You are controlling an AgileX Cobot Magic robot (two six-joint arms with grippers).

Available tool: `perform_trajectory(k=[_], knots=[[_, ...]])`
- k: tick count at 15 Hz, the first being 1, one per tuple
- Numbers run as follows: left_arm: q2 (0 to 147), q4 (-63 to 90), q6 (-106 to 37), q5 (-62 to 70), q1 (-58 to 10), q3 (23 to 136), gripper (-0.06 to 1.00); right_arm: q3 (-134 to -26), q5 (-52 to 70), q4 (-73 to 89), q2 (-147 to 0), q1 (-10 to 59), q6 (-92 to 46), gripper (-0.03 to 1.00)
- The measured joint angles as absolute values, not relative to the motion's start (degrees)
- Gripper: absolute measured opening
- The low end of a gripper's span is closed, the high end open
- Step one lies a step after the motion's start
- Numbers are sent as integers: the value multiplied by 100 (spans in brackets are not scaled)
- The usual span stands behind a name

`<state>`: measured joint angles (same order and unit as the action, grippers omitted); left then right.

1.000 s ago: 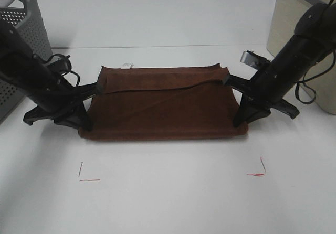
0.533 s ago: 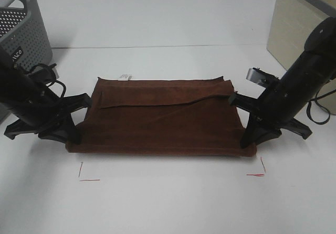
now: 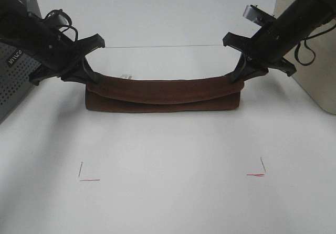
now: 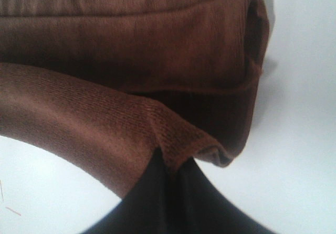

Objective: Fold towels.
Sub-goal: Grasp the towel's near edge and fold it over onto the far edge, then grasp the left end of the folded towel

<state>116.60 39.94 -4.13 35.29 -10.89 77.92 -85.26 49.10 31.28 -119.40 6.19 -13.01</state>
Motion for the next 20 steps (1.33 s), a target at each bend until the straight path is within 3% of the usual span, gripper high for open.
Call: perform_trajectory(k=[6,9,11,13,15,20], knots=[[12342,3959,-390,2899,-1089,8256,1,-9626,4905,3111,-12949,619,-1301,0],[12508,3959,-390,2550,-1089,8256,13,-9672,4882,3146,-13138,619,-1203,2],[12548,3976,-390,2510,-1089,8262,38,-9672,4893,3191,-13149,619,-1169,21],[12554,3976,-390,2510,-1089,8262,64,-9672,5065,3260,-13144,619,-1169,59],[12554,3885,-390,2567,-1089,8262,74,-9672,5202,3249,-13075,619,-1169,76],[12748,3799,-390,2699,-1089,8291,77,-9677,5248,3191,-12840,619,-1163,83]])
